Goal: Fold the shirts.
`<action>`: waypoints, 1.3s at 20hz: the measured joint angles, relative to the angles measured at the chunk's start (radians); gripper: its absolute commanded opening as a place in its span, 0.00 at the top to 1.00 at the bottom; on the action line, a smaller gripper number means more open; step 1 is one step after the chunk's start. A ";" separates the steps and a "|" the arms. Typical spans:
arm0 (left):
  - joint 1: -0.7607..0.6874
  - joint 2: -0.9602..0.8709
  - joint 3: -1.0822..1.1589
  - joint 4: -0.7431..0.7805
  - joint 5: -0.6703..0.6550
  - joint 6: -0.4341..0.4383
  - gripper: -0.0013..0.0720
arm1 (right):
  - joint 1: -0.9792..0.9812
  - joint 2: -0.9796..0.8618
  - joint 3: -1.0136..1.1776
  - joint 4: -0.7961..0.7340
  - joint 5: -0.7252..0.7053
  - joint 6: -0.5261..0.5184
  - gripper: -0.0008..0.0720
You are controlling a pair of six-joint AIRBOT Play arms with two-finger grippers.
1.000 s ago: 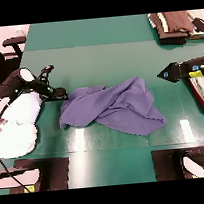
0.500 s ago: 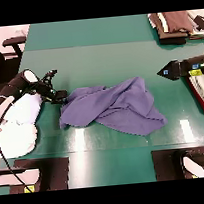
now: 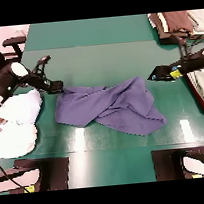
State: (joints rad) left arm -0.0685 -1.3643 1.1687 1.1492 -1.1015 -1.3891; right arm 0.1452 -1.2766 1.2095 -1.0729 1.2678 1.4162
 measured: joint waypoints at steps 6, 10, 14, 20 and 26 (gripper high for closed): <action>0.000 0.047 0.024 0.001 0.006 0.008 0.95 | 0.003 -0.234 0.000 0.073 -0.137 0.001 0.57; 0.000 0.053 0.030 -0.002 0.007 0.009 0.95 | 0.017 -0.304 0.039 0.128 -0.201 -0.038 0.97; 0.013 0.113 0.082 0.002 0.003 0.010 0.95 | 0.014 -0.256 0.175 0.123 -0.196 -0.068 0.97; 0.064 0.377 0.336 0.017 0.038 0.010 0.95 | -0.031 0.029 0.476 -0.009 -0.083 -0.080 0.97; 0.076 0.590 0.590 0.012 0.113 -0.001 0.95 | -0.133 0.271 0.688 -0.039 0.018 -0.066 0.97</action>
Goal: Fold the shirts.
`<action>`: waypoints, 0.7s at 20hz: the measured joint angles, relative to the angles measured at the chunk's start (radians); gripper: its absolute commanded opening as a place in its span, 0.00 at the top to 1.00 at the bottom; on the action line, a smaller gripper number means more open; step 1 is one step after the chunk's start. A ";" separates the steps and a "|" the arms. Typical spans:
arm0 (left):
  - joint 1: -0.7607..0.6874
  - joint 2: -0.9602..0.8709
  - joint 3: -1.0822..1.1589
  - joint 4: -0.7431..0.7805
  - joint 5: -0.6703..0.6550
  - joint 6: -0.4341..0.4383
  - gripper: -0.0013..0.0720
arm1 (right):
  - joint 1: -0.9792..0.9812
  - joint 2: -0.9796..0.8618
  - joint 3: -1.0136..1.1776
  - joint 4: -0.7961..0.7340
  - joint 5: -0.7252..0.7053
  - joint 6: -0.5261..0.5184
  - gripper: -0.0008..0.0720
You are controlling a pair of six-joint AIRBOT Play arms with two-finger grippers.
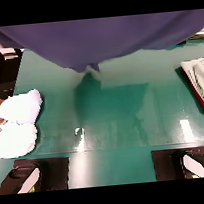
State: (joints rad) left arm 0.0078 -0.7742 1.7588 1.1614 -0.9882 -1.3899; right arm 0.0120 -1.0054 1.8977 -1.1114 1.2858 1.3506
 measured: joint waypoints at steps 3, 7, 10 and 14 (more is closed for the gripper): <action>0.001 0.033 0.084 0.000 0.031 -0.011 0.95 | -0.068 0.056 0.040 -0.005 0.041 0.017 0.97; 0.001 -0.008 0.124 0.020 0.058 -0.016 0.95 | -0.112 0.040 0.058 -0.007 0.128 0.067 0.97; 0.001 -0.136 0.133 0.060 0.007 -0.019 0.95 | -0.098 -0.051 0.049 -0.013 0.225 0.119 0.97; 0.002 -0.414 0.137 0.085 -0.134 -0.019 0.95 | -0.010 -0.212 -0.071 -0.056 0.264 0.154 0.97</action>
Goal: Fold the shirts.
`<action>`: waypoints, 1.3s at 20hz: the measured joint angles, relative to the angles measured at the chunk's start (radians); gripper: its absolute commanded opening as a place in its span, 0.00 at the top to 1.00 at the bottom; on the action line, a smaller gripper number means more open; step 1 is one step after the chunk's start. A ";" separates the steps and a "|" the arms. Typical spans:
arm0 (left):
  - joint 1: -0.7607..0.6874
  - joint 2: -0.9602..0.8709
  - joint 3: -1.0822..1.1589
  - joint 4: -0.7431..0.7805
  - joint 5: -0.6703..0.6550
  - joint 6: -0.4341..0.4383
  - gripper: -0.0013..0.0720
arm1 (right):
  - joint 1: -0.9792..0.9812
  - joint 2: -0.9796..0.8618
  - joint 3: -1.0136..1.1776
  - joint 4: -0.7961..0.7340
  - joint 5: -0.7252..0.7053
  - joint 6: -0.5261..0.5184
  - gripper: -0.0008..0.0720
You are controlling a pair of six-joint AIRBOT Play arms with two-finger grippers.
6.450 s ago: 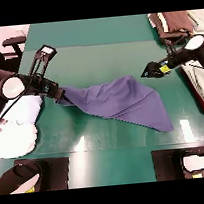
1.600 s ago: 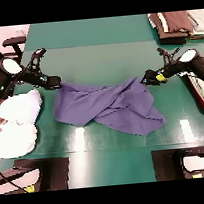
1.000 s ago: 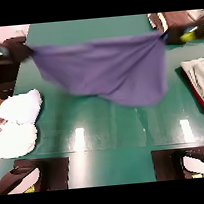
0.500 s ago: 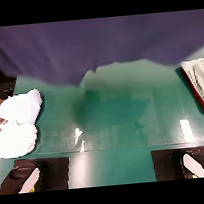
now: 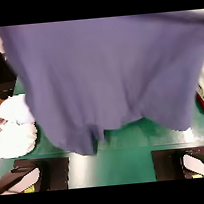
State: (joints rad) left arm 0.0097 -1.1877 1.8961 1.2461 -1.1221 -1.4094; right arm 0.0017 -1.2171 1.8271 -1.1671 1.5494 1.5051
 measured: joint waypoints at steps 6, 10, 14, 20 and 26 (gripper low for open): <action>0.000 -0.415 0.000 0.004 -0.121 0.000 0.74 | 0.092 -0.296 -0.165 -0.037 -0.127 0.013 0.75; 0.003 -0.519 0.005 0.026 -0.139 -0.014 0.21 | 0.074 -0.429 -0.147 0.086 -0.204 0.010 0.22; 0.035 -0.485 -0.013 0.030 -0.211 -0.053 0.33 | 0.020 -0.452 -0.079 0.182 -0.139 -0.023 0.23; 0.058 -0.193 -0.450 0.027 -0.211 -0.074 0.33 | -0.035 -0.224 -0.315 0.224 -0.069 -0.098 0.23; 0.060 0.122 -1.072 -0.080 -0.076 -0.082 0.33 | -0.046 -0.006 -0.578 0.231 -0.124 -0.129 0.22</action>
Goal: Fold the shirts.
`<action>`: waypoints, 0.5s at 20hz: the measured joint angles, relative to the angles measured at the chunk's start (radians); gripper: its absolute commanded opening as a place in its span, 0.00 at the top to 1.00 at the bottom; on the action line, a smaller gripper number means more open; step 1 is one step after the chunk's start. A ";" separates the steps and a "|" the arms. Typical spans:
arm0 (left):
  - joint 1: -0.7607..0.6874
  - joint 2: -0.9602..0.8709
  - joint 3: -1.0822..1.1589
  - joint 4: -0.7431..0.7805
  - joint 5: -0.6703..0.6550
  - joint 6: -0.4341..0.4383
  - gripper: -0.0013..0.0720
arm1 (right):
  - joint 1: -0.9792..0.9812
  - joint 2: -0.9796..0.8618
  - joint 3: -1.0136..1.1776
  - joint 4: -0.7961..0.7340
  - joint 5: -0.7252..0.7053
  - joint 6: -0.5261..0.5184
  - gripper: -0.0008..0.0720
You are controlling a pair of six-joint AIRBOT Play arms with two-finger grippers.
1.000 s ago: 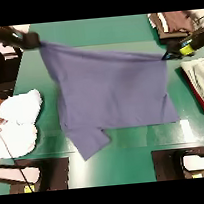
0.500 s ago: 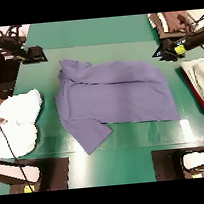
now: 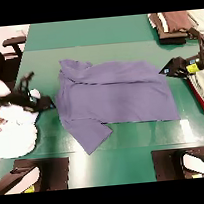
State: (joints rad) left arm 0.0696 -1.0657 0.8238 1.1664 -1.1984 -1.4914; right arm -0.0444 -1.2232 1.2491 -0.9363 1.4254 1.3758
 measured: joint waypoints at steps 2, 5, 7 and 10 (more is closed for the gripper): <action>0.000 0.041 -0.135 -0.051 0.046 0.007 0.33 | -0.001 0.039 -0.042 0.002 -0.010 -0.003 0.23; 0.000 0.070 -0.260 -0.116 0.113 0.024 0.33 | -0.001 0.071 -0.069 0.002 -0.017 -0.006 0.23; 0.000 0.078 -0.310 -0.175 0.155 0.052 0.33 | -0.001 0.080 -0.076 0.002 -0.024 -0.007 0.23; 0.001 0.083 -0.350 -0.243 0.186 0.084 0.33 | -0.001 0.087 -0.081 0.002 -0.031 -0.008 0.23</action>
State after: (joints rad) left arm 0.0704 -0.9829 0.4736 0.9237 -1.0122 -1.4071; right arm -0.0456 -1.1358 1.1679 -0.9340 1.3941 1.3682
